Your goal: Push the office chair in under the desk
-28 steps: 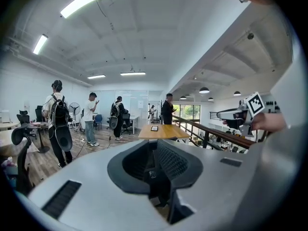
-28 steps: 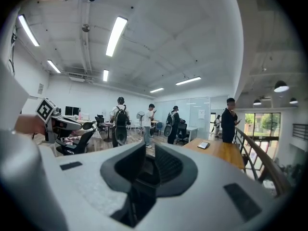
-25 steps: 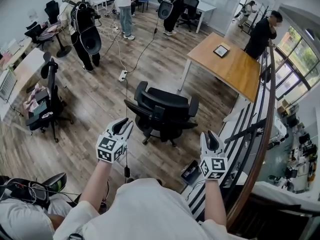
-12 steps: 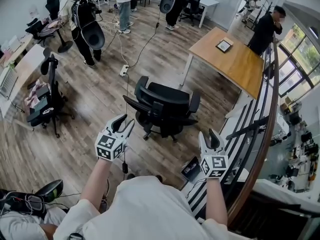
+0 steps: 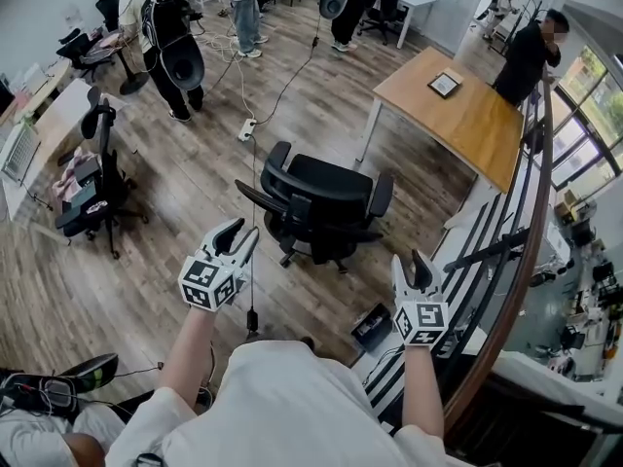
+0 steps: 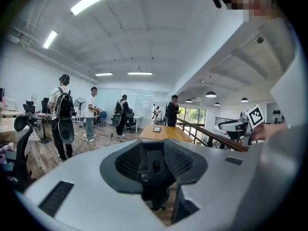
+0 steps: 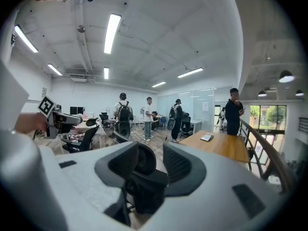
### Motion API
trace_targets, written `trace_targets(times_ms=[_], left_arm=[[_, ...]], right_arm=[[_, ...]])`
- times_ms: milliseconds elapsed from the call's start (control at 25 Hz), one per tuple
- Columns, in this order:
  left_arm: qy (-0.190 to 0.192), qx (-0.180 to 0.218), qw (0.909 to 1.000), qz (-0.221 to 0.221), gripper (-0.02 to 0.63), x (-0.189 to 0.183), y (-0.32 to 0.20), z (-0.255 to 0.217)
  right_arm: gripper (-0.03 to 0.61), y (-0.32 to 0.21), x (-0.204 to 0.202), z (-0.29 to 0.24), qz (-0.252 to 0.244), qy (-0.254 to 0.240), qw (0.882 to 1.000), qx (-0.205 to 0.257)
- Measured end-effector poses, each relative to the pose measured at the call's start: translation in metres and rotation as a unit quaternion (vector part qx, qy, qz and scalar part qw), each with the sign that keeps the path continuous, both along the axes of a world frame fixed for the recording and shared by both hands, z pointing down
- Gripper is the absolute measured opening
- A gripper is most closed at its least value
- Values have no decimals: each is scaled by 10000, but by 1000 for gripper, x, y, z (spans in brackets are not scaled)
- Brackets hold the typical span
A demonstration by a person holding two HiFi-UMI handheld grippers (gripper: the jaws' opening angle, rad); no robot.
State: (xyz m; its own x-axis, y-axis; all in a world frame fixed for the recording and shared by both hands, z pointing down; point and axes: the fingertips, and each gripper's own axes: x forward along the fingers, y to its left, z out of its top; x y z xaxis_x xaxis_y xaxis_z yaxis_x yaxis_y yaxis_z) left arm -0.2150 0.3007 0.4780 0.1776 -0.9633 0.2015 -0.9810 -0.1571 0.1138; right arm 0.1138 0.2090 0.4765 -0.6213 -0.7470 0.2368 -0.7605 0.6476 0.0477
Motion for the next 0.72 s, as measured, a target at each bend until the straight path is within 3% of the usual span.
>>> trace_targets(times_ms=[400,720], left_arm=[[-74,-181,9997,-123,137,2,-16,3],[-158,-155,9997,77,137,-35,-50,7]], right_arm=[[147,-20,-1,7,-86,-1,9999,-148],[147,-42,-32,14,-9,78,9998,-204]])
